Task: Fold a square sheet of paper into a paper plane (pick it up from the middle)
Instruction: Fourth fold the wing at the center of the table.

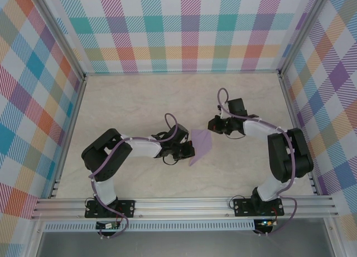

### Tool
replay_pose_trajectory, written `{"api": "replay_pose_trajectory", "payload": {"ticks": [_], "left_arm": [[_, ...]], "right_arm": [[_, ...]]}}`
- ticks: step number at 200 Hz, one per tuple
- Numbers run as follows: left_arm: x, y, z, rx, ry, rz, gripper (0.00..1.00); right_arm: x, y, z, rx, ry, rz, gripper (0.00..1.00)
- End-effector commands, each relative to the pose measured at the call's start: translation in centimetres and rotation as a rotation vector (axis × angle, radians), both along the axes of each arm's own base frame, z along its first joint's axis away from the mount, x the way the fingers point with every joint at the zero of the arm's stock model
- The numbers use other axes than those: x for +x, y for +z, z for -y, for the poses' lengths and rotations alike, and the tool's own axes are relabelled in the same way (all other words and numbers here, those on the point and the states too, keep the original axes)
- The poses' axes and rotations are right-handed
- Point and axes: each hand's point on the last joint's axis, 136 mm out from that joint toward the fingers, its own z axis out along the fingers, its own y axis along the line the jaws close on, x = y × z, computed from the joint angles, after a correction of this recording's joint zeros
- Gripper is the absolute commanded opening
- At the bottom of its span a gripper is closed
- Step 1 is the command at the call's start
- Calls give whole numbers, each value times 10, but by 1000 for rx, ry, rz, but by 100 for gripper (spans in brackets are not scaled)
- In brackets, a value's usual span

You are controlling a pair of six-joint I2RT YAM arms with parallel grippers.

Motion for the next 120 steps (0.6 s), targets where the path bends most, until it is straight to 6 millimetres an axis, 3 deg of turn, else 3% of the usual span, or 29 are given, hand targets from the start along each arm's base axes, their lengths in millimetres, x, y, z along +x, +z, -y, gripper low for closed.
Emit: {"api": "replay_pose_trajectory", "payload": {"ticks": [1, 23, 60, 120], "left_arm": [[-47, -51, -43, 216, -32, -173, 0], [-46, -51, -42, 218, -33, -170, 0], [-45, -50, -42, 216, -30, -168, 0], [-41, -43, -35, 198, -40, -154, 0]], "right_arm": [[-30, -5, -27, 56, 61, -67, 1], [-42, -11, -42, 80, 85, -96, 1], [-48, -33, -50, 78, 109, -157, 1], [-52, -70, -40, -13, 94, -238, 1]]}}
